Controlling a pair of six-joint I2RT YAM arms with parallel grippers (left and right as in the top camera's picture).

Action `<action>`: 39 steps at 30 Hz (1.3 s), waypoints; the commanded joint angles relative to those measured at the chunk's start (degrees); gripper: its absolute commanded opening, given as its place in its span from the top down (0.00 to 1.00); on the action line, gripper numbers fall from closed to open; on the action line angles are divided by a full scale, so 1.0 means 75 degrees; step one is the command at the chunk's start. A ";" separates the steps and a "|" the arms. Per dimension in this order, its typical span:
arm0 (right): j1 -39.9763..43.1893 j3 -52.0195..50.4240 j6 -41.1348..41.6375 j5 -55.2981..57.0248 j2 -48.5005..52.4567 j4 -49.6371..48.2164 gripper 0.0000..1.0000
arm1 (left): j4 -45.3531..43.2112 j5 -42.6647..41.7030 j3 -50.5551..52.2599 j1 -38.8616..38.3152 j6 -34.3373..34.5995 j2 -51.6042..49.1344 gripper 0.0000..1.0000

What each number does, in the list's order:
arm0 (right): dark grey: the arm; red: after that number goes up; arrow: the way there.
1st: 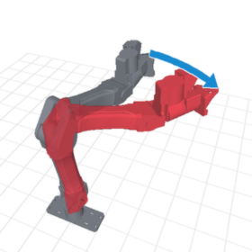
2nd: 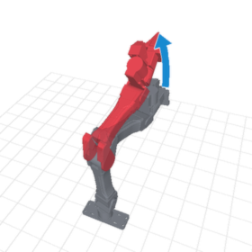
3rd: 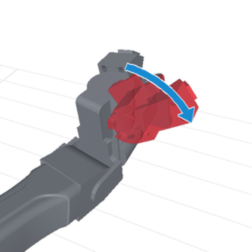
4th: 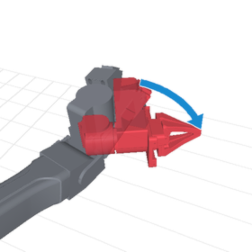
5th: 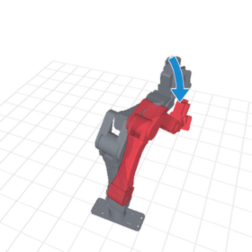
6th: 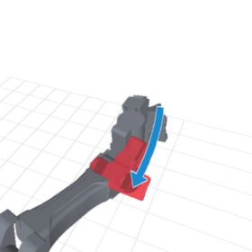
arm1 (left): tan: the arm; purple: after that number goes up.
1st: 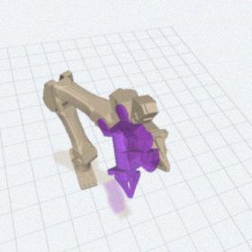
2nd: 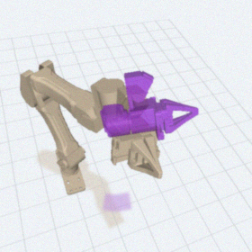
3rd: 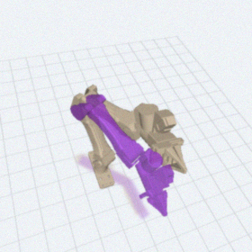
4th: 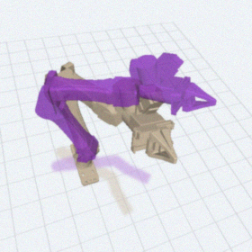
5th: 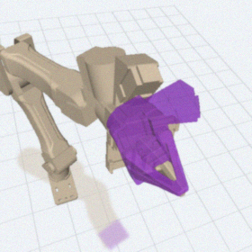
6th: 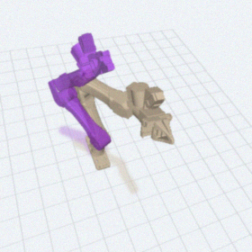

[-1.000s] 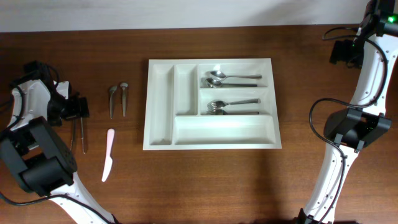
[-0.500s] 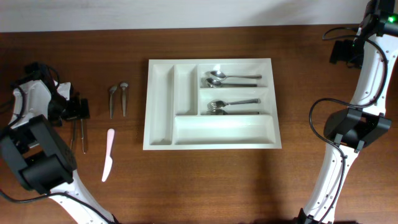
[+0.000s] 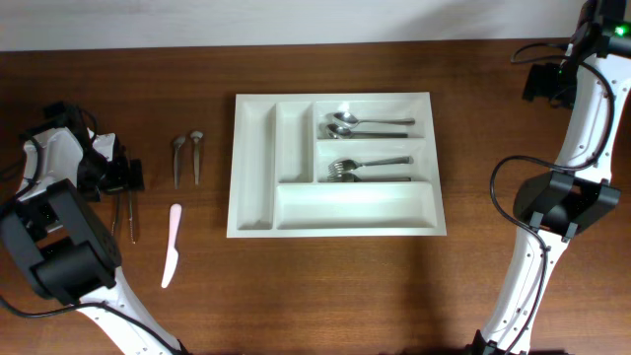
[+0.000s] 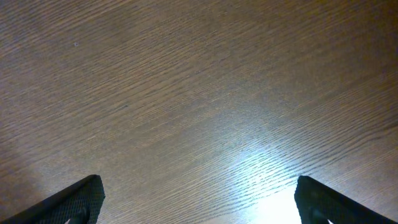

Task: Pack container
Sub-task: 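Lower the left gripper and grasp the metal tweezers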

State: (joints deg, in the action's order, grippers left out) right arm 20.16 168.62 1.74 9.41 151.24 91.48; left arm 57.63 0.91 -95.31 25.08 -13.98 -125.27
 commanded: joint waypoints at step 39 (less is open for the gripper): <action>0.0003 0.0003 0.0093 0.0012 0.0052 -0.0003 0.01 | 0.0181 0.0079 -0.0099 0.0026 -0.0347 -0.0644 0.01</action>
State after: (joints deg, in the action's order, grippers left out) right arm 20.16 168.62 1.74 9.41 151.24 91.48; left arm 58.65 1.23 -95.59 25.08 -15.62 -127.55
